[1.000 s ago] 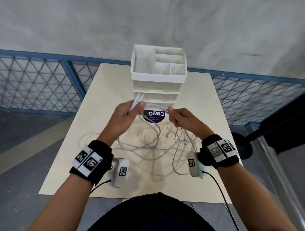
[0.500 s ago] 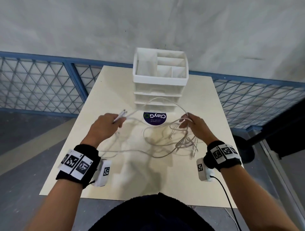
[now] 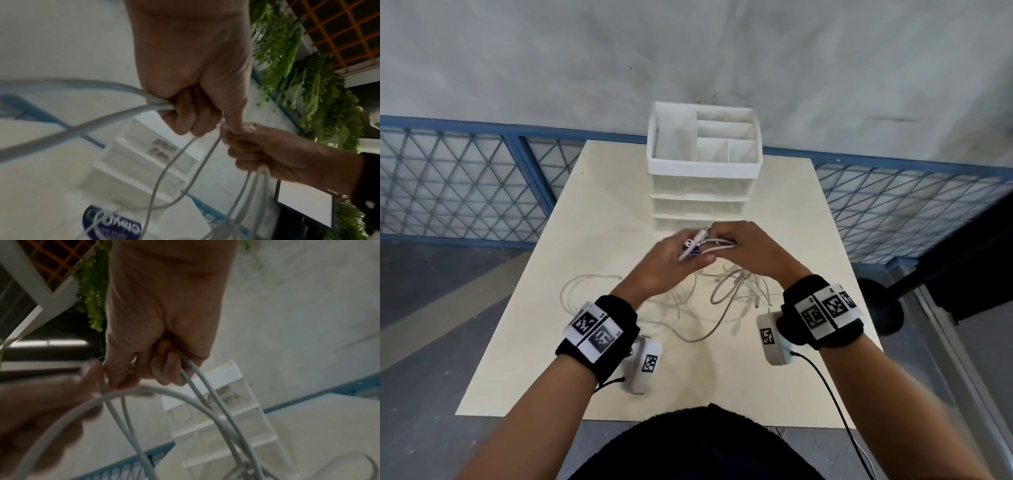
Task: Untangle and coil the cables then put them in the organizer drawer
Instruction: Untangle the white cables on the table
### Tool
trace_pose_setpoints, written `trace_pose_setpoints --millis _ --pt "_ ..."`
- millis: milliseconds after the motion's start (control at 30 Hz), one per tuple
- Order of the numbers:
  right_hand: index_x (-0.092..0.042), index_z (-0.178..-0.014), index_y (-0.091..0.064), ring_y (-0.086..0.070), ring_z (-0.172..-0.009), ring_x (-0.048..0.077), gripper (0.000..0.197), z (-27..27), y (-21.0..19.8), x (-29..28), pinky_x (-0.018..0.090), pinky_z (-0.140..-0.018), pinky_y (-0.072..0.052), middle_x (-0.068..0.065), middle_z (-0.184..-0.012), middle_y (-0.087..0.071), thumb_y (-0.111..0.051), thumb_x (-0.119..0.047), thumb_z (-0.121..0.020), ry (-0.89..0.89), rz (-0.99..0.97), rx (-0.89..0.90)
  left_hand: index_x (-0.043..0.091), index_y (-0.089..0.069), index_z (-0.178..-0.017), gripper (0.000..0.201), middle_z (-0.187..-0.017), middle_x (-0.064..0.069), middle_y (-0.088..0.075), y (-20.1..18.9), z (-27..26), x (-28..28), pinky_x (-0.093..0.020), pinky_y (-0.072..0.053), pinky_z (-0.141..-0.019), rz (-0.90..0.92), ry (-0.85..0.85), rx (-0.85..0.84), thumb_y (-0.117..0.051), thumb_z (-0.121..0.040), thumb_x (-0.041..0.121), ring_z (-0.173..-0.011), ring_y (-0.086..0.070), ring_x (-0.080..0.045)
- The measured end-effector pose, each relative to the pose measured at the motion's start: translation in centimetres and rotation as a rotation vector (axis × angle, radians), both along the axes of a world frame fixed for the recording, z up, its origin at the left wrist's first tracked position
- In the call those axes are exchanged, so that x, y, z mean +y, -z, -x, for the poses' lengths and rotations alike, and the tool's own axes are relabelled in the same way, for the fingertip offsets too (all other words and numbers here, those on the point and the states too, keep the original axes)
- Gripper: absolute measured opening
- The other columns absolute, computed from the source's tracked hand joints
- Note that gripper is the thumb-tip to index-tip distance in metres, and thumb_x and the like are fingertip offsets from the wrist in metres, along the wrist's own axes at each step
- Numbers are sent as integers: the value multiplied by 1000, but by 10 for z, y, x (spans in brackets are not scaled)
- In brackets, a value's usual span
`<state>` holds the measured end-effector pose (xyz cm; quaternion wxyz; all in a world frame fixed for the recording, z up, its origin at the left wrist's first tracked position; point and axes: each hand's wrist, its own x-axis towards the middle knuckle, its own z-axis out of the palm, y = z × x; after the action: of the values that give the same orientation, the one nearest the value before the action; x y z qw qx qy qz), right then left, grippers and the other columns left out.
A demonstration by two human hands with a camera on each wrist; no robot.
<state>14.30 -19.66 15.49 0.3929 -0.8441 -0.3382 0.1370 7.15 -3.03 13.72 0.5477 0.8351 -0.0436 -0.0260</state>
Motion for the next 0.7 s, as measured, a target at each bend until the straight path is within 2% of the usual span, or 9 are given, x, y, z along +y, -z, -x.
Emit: trace_pose_setpoints --millis 67,133,267,333,400,467,533,600,700 --pt "-7 -67 -56 -37 -51 3 23 0 -2 -2 15 -51 -28 -9 -53 -44 -69 -18 -82 57 -48 24 18 -64 -88 14 -78 7 -61 7 -1 -3 -19 -39 -69 -19 64 39 -53 -93 25 -67 -53 5" --pt "-11 -63 -53 -36 -48 3 27 -1 1 -10 14 -49 -27 -11 -49 -41 -67 -20 -84 71 -33 81 23 -53 -70 29 -65 8 -51 10 0 3 -21 -36 -62 -75 44 11 -45 -97 30 -57 -46 3" --pt "-14 -68 -53 -42 -53 7 26 -4 33 -34 17 -56 -36 -6 -58 -43 -55 -23 -92 79 -52 312 23 -50 -69 30 -58 13 -51 -9 3 23 -12 -35 -61 -117 -48 -74 -42 -98 27 -57 -47 5" --pt "-16 -67 -51 -50 -57 3 28 -7 53 -39 18 -64 -41 -2 -64 -50 -50 -21 -95 110 -25 313 24 -49 -67 32 -55 14 -50 -20 7 29 -7 -35 -58 -149 -55 -74 -41 -98 25 -55 -48 8" --pt "-21 -72 -53 -52 -64 -5 24 -8 65 -38 11 -67 -40 -2 -75 -57 -48 -19 -96 106 74 276 22 -50 -67 33 -58 11 -46 -24 12 30 -9 -34 -54 -183 -46 -70 -41 -97 29 -51 -45 1" --pt "-15 -82 -55 -52 -75 5 18 -11 75 -34 6 -67 -38 7 -88 -58 -46 -12 -96 97 149 203 15 -53 -69 35 -60 -5 -48 -22 17 28 -15 -31 -52 -209 -47 -65 -42 -96 35 -51 -38 -6" --pt "-6 -89 -62 -48 -82 16 17 -16 81 -32 10 -69 -35 14 -91 -51 -46 -8 -95 95 186 77 12 -54 -71 37 -65 -20 -47 -19 20 27 -19 -29 -52 -215 -66 -76 -43 -96 37 -54 -37 -11" --pt "-2 -91 -66 -48 -80 20 22 -19 82 -31 18 -71 -34 13 -88 -47 -46 -11 -95 140 173 -26 14 -53 -69 37 -65 -19 -46 -16 22 28 -19 -30 -52 -229 -81 -69 -42 -96 37 -52 -35 -9" --pt "-6 -92 -62 -61 -70 28 22 -21 73 -32 29 -66 -45 14 -80 -63 -42 -14 -97 235 74 -68 20 -47 -64 37 -62 -8 -45 -7 24 36 -16 -32 -54 -295 -101 4 -40 -97 36 -53 -38 -9"
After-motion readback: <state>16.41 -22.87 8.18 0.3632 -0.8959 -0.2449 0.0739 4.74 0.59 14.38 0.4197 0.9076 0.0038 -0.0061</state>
